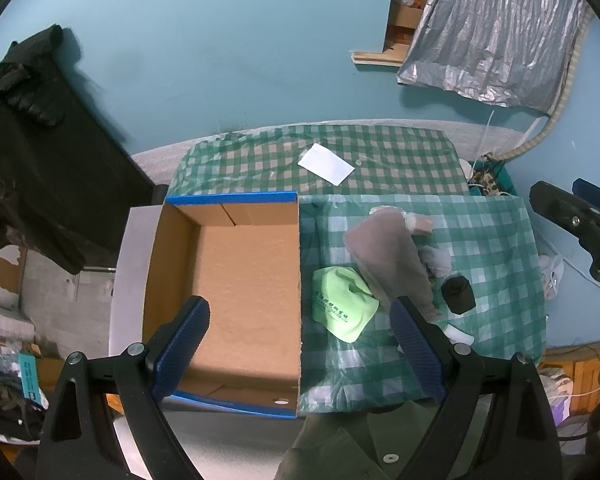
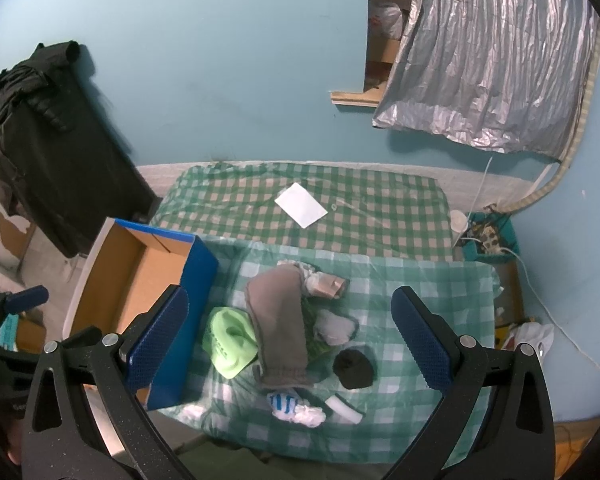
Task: Organize soft objects
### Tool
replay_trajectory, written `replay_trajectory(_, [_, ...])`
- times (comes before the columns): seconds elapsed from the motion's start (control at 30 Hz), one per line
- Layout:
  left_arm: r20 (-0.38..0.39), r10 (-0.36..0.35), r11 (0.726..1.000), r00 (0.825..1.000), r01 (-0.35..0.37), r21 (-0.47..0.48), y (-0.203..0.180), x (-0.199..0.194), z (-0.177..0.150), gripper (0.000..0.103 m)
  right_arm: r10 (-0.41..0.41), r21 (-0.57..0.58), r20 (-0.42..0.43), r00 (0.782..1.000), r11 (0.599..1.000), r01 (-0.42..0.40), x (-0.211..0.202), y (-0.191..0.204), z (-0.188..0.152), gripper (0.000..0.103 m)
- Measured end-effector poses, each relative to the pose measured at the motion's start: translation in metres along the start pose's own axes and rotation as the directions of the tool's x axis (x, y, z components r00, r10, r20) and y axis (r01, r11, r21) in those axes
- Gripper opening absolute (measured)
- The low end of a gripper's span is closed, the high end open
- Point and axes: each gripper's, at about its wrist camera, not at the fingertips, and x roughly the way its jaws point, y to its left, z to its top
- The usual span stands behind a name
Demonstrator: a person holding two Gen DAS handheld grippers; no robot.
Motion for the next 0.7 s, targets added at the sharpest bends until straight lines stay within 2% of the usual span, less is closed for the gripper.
replay_trajectory(0.7, [0.006,0.011,1.000,1.000,-0.011,0.013,-0.017,-0.004,0.007,0.093,0.001,0.020,-0.006,1.000,1.000,-0.001,-0.005,-0.013,-0.001,0.101])
